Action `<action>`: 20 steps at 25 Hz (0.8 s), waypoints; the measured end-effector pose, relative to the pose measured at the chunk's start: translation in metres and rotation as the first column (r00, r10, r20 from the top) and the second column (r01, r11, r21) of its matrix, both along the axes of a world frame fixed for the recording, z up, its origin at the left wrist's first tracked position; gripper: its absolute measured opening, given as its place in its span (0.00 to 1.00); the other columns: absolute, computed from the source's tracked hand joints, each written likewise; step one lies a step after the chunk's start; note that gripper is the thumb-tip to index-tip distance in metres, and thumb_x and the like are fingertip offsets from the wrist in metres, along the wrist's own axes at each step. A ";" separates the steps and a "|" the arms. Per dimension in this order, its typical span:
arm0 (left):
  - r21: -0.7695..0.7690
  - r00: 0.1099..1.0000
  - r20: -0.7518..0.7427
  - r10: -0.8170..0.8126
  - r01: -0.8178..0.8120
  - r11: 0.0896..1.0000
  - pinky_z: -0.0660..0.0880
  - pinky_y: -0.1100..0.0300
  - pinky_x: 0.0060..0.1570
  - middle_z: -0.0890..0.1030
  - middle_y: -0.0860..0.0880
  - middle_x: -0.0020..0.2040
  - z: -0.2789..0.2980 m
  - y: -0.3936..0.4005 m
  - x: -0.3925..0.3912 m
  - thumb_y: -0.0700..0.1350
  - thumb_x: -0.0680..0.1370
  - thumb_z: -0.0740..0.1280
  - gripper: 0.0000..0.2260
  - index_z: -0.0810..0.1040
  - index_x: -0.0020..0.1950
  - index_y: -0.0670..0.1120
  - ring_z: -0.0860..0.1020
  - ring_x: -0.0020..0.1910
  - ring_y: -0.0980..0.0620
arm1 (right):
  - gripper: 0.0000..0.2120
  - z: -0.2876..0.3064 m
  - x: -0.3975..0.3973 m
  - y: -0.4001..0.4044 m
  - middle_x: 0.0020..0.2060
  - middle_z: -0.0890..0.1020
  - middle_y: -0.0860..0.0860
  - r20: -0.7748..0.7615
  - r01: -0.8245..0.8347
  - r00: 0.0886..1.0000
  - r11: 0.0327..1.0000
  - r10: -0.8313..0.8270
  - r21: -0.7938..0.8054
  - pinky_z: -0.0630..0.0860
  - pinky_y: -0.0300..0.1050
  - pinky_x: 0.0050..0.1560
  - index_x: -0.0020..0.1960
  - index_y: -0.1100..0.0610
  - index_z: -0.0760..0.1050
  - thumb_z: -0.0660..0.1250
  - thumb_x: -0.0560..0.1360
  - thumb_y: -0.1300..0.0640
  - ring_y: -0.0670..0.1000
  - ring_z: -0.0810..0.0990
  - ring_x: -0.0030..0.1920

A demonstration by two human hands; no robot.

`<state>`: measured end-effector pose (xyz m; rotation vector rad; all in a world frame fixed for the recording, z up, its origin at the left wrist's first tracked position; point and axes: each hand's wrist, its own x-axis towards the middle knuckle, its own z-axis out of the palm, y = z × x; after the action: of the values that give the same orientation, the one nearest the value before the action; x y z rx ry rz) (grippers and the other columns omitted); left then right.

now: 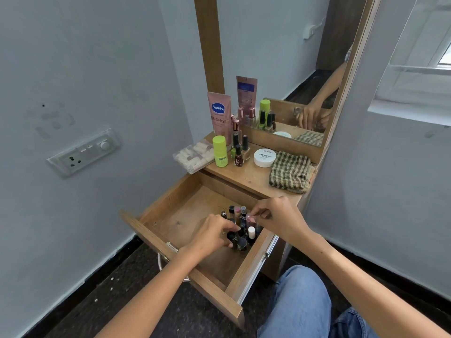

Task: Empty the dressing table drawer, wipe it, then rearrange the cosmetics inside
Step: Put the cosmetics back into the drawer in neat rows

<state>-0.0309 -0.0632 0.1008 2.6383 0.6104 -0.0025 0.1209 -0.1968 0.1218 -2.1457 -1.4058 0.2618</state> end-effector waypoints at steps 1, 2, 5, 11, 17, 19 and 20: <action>0.021 1.000 -0.011 0.001 -0.001 1.000 0.75 0.58 0.51 0.82 0.53 0.52 0.002 0.001 0.000 0.46 0.67 0.78 0.22 0.80 0.59 0.56 0.77 0.49 0.55 | 0.04 0.001 0.001 0.000 0.40 0.84 0.44 -0.011 -0.001 1.000 1.000 0.001 0.005 0.80 0.46 0.44 0.45 0.49 0.83 0.71 0.72 0.56 0.42 0.81 0.41; 0.044 1.000 -0.018 0.000 0.000 0.999 0.74 0.57 0.51 0.81 0.53 0.51 0.006 0.004 -0.001 0.47 0.67 0.77 0.22 0.79 0.60 0.57 0.76 0.49 0.54 | 0.05 0.003 0.002 0.000 0.41 0.84 0.45 -0.019 -0.002 1.000 1.000 0.002 0.012 0.80 0.45 0.45 0.46 0.50 0.83 0.70 0.72 0.57 0.42 0.81 0.41; 0.065 0.995 0.093 0.023 -0.029 0.997 0.70 0.61 0.57 0.81 0.54 0.52 0.030 0.012 0.000 0.48 0.70 0.74 0.18 0.80 0.59 0.54 0.75 0.51 0.56 | 0.06 0.009 0.009 0.005 0.42 0.85 0.45 -0.009 0.047 0.999 0.998 -0.046 0.053 0.80 0.44 0.46 0.48 0.50 0.83 0.70 0.73 0.57 0.42 0.82 0.42; 0.306 0.861 0.503 0.078 -0.262 0.915 0.68 0.55 0.62 0.78 0.51 0.63 0.063 0.033 0.058 0.47 0.76 0.68 0.17 0.75 0.65 0.48 0.75 0.61 0.52 | 0.07 0.032 0.028 0.043 0.42 0.85 0.45 0.116 0.208 0.965 0.955 -0.235 0.210 0.78 0.42 0.44 0.50 0.50 0.82 0.68 0.74 0.57 0.45 0.82 0.45; 0.618 0.925 0.375 -0.059 -0.202 0.760 0.76 0.50 0.53 0.77 0.42 0.64 0.045 0.044 0.109 0.40 0.70 0.74 0.22 0.76 0.63 0.40 0.77 0.61 0.44 | 0.08 0.034 0.042 0.060 0.42 0.85 0.49 0.163 0.253 0.939 0.930 -0.302 0.265 0.76 0.42 0.40 0.50 0.52 0.82 0.66 0.74 0.60 0.50 0.83 0.45; 0.612 0.939 0.343 -0.030 -0.200 0.765 0.75 0.50 0.54 0.78 0.41 0.62 0.044 0.045 0.117 0.39 0.69 0.75 0.22 0.77 0.62 0.39 0.78 0.60 0.44 | 0.09 0.034 0.044 0.059 0.43 0.85 0.50 0.181 0.250 0.935 0.928 -0.305 0.275 0.76 0.44 0.41 0.51 0.54 0.82 0.65 0.75 0.61 0.51 0.82 0.45; 0.603 0.940 0.341 -0.018 -0.204 0.771 0.76 0.51 0.54 0.79 0.42 0.61 0.046 0.045 0.119 0.39 0.68 0.76 0.21 0.78 0.60 0.39 0.79 0.58 0.44 | 0.09 0.034 0.045 0.058 0.44 0.85 0.50 0.188 0.249 0.933 0.927 -0.307 0.280 0.76 0.44 0.41 0.51 0.54 0.82 0.65 0.75 0.61 0.51 0.82 0.46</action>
<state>0.0885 -0.0178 0.1468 3.1269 0.7176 0.8022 0.1661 -0.1387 0.1557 -2.1751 -1.1553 -0.2702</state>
